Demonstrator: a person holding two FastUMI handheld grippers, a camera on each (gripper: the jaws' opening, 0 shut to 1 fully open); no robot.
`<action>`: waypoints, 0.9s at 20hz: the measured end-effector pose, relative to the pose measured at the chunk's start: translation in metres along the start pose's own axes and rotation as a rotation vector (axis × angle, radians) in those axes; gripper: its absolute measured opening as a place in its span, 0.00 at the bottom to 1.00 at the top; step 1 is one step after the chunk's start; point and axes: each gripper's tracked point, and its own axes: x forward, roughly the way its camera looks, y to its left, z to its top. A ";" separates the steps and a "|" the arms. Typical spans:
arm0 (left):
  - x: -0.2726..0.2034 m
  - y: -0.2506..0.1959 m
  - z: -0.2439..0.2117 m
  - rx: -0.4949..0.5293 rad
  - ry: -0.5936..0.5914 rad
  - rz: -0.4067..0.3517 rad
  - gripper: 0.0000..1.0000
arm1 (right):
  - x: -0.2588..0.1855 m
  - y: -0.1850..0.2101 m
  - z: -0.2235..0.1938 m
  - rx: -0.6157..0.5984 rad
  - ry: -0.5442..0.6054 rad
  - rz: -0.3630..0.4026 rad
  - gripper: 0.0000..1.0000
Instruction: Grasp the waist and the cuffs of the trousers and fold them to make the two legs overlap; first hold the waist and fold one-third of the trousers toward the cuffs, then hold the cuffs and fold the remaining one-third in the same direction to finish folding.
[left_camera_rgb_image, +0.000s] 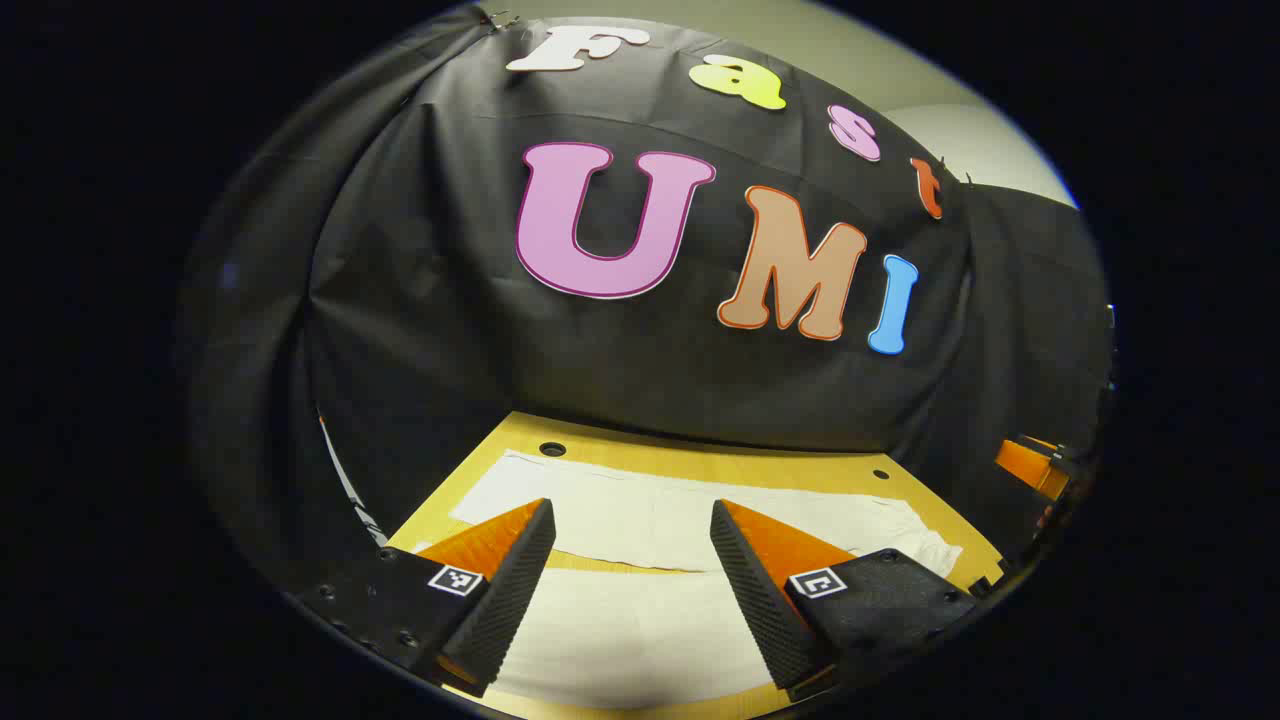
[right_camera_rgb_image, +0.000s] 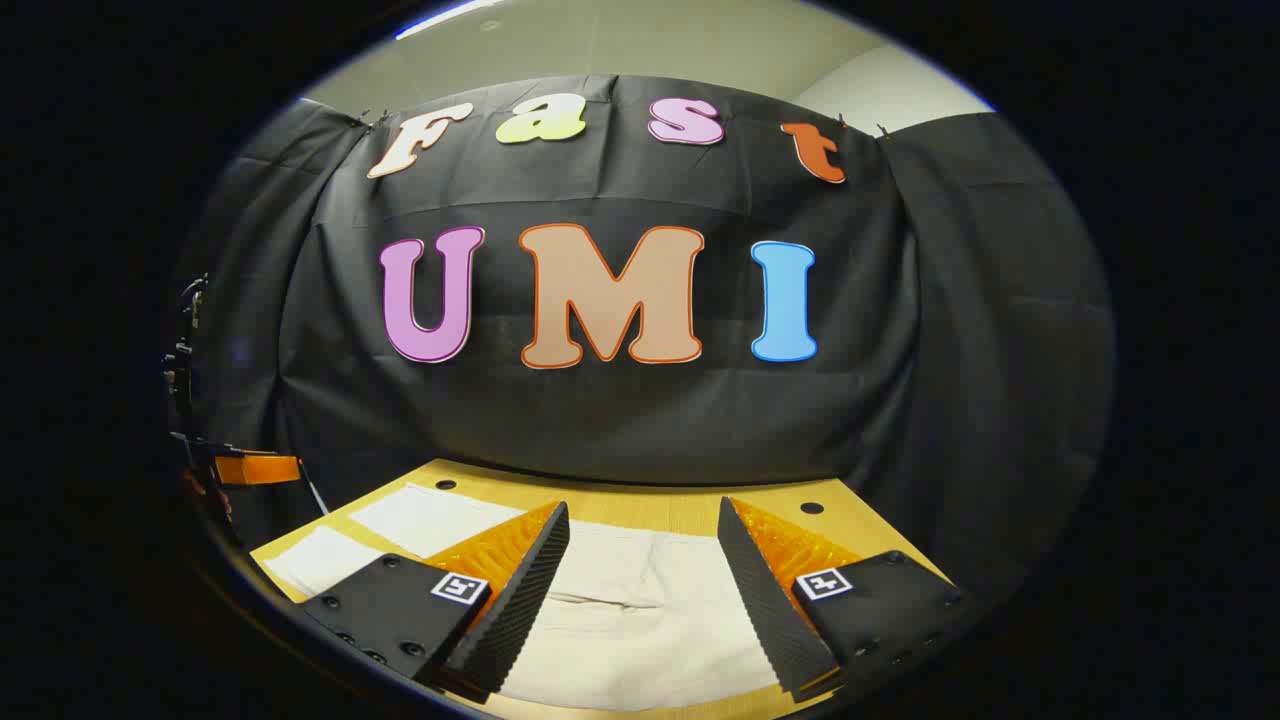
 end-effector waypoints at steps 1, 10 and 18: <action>0.002 -0.001 0.001 0.002 -0.001 -0.003 0.95 | 0.001 0.000 0.001 0.000 0.001 0.000 0.96; -0.003 -0.006 0.004 0.030 0.004 -0.021 0.95 | 0.003 -0.002 0.001 0.003 0.004 0.009 0.96; -0.005 -0.002 -0.001 0.034 0.037 -0.035 0.95 | 0.006 -0.001 -0.003 0.004 0.020 0.009 0.96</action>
